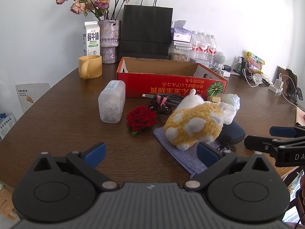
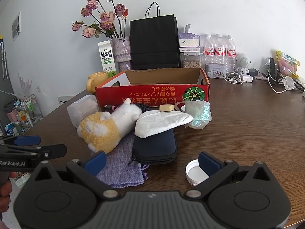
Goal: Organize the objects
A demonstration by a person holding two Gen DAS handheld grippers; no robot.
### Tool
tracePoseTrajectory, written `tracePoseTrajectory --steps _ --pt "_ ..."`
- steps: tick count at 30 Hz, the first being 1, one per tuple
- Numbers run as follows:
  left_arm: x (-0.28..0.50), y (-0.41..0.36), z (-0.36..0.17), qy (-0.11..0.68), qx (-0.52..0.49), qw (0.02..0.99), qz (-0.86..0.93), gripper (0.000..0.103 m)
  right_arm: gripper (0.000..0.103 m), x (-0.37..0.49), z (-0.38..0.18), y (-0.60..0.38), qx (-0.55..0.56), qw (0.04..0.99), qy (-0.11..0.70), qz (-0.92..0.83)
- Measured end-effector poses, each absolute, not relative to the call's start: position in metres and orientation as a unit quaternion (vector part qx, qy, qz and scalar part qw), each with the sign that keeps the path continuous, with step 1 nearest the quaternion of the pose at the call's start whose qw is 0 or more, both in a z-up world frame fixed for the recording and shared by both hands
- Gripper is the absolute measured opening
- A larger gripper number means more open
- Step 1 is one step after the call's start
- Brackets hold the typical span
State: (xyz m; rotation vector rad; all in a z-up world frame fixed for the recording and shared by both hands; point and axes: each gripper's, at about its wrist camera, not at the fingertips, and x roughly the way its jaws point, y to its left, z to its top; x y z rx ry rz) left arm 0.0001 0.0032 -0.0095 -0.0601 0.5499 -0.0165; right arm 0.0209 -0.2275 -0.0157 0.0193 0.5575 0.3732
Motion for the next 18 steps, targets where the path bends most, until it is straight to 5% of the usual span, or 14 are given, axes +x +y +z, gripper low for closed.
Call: tracePoseTrajectory --steps 18 --pt "0.0005 0.003 -0.0118 0.273 -0.031 0.962 -0.008 0.103 0.103 0.0184 -0.0195 -0.2239 0.009 0.944 0.274 0.183"
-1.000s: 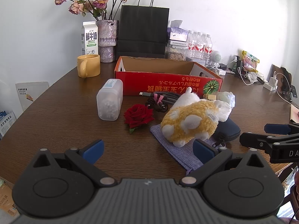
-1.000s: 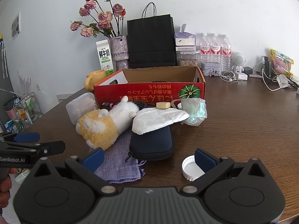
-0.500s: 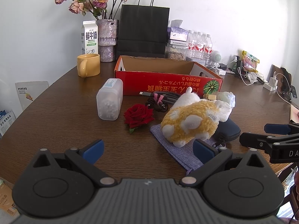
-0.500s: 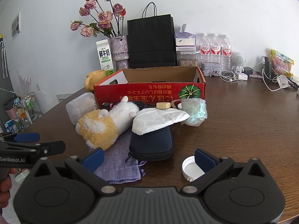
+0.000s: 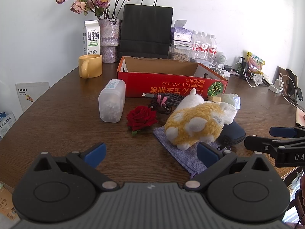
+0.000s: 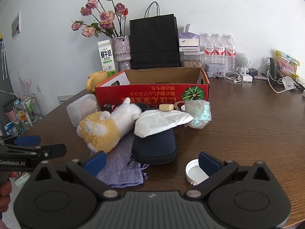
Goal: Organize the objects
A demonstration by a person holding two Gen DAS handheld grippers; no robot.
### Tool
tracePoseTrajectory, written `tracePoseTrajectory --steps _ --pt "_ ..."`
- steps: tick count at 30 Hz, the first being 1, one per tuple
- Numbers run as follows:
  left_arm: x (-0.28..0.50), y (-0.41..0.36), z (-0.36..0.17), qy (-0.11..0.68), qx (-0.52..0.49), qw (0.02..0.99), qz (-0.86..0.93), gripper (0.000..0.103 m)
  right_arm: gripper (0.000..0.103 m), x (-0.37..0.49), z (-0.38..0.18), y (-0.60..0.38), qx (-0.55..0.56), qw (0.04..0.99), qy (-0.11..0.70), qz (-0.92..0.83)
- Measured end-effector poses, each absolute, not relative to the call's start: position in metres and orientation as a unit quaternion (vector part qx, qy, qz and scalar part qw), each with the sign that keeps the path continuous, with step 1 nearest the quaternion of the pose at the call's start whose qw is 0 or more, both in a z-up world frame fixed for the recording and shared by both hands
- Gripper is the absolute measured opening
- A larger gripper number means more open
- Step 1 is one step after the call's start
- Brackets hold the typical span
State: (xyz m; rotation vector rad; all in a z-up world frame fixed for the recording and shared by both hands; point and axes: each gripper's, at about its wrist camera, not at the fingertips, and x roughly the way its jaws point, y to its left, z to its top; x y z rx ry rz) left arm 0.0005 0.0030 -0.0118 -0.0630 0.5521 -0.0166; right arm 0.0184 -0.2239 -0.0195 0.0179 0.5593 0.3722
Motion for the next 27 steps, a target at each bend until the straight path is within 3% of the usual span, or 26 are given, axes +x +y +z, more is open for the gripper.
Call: tracePoseTrajectory --steps 15,21,27 --pt "0.004 -0.004 -0.017 0.287 -0.038 0.957 -0.018 0.103 0.103 0.03 -0.034 -0.243 -0.005 0.948 0.283 0.145" --pt "0.011 -0.012 -0.022 0.303 -0.041 0.952 -0.031 0.103 0.091 0.036 -0.042 -0.25 -0.025 0.944 0.294 0.144" --pt "0.017 -0.023 -0.023 0.304 -0.03 0.951 -0.037 0.103 0.07 0.046 -0.051 -0.258 -0.036 0.94 0.303 0.151"
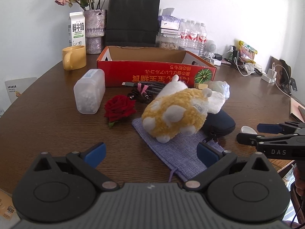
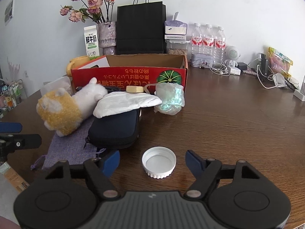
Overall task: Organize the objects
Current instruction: 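Close the right tool on the white bottle cap while the left tool grasps the yellow-and-white plush toy, then carry the cap and plush toy into the cardboard box and open both tools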
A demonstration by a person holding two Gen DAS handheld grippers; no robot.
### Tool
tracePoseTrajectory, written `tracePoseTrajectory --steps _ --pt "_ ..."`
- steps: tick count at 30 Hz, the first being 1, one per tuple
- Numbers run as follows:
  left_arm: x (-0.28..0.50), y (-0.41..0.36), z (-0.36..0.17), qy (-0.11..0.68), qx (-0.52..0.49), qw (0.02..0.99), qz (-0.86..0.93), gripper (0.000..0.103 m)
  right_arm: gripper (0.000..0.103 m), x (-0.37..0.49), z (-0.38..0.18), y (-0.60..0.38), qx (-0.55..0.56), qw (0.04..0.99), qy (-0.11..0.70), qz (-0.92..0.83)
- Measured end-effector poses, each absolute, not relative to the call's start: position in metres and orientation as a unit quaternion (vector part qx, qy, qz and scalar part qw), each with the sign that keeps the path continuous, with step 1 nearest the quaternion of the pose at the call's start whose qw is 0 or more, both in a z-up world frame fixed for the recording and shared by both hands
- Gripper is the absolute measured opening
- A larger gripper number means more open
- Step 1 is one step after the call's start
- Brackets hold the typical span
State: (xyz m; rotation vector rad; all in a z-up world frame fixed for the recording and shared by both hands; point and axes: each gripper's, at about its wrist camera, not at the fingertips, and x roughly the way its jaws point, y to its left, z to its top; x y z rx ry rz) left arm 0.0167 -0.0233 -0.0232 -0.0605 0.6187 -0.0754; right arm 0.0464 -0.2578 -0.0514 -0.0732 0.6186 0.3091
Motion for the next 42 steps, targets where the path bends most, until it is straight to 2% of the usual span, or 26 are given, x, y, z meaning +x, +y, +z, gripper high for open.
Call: tracePoseTrajectory --steps 4,5,27,31,33,34,35,42 --pt "0.022 -0.029 -0.025 0.308 -0.023 0.95 -0.041 0.103 0.041 0.055 -0.059 -0.26 -0.044 0.935 0.315 0.158" --pt "0.024 -0.031 -0.025 0.31 -0.023 0.95 -0.043 0.103 0.039 0.055 -0.059 -0.261 -0.047 0.936 0.31 0.16" --pt "0.067 -0.067 -0.033 0.262 0.078 0.962 -0.031 0.103 0.039 0.081 -0.049 -0.271 -0.03 0.939 0.281 0.194" --pt "0.067 -0.073 -0.035 0.235 0.116 0.965 -0.028 0.098 0.039 0.085 -0.049 -0.271 -0.028 0.939 0.279 0.198" --pt "0.069 -0.074 -0.037 0.238 0.124 0.963 -0.031 0.088 0.039 0.086 -0.048 -0.27 -0.027 0.939 0.279 0.199" --pt "0.07 -0.074 -0.038 0.241 0.124 0.962 -0.034 0.079 0.039 0.086 -0.048 -0.27 -0.026 0.939 0.278 0.199" --pt "0.07 -0.074 -0.038 0.243 0.124 0.961 -0.04 0.066 0.039 0.087 -0.048 -0.269 -0.025 0.939 0.278 0.199" --pt "0.067 -0.069 -0.037 0.232 0.124 0.964 -0.04 0.059 0.039 0.088 -0.047 -0.268 -0.023 0.94 0.277 0.199"
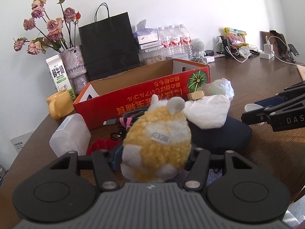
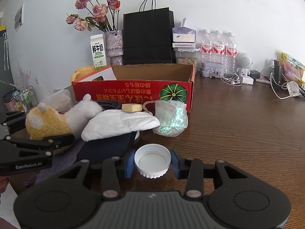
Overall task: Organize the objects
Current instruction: 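Carry the cap and plush toy into the cardboard box and open both tools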
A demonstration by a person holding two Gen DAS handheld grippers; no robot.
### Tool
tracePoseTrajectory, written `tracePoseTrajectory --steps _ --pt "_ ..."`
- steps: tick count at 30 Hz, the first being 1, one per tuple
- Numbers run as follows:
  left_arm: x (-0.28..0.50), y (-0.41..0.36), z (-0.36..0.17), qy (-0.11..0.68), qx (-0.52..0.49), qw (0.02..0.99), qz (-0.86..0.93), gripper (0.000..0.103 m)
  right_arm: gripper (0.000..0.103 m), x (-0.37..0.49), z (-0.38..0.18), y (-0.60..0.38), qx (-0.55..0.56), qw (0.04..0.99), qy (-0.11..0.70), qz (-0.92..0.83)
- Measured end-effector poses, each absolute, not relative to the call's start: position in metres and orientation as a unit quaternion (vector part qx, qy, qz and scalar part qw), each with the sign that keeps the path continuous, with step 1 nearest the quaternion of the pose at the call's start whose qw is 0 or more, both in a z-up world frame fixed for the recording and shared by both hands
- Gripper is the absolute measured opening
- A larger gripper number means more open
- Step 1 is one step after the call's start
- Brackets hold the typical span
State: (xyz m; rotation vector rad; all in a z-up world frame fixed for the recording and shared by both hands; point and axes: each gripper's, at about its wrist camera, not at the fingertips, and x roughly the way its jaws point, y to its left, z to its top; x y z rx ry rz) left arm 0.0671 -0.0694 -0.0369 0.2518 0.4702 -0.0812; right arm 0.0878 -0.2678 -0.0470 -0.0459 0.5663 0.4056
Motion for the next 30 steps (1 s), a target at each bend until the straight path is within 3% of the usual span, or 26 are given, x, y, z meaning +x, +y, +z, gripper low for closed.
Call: tracePoseTrajectory --steps 17,30 --pt "0.075 -0.044 0.01 0.164 0.085 0.982 -0.03 0.057 0.039 0.1 -0.015 -0.245 -0.043 0.953 0.215 0.207" --pt "0.157 -0.026 0.042 0.159 0.043 0.986 -0.005 0.057 0.039 0.17 0.024 -0.202 -0.053 0.964 0.149 0.213"
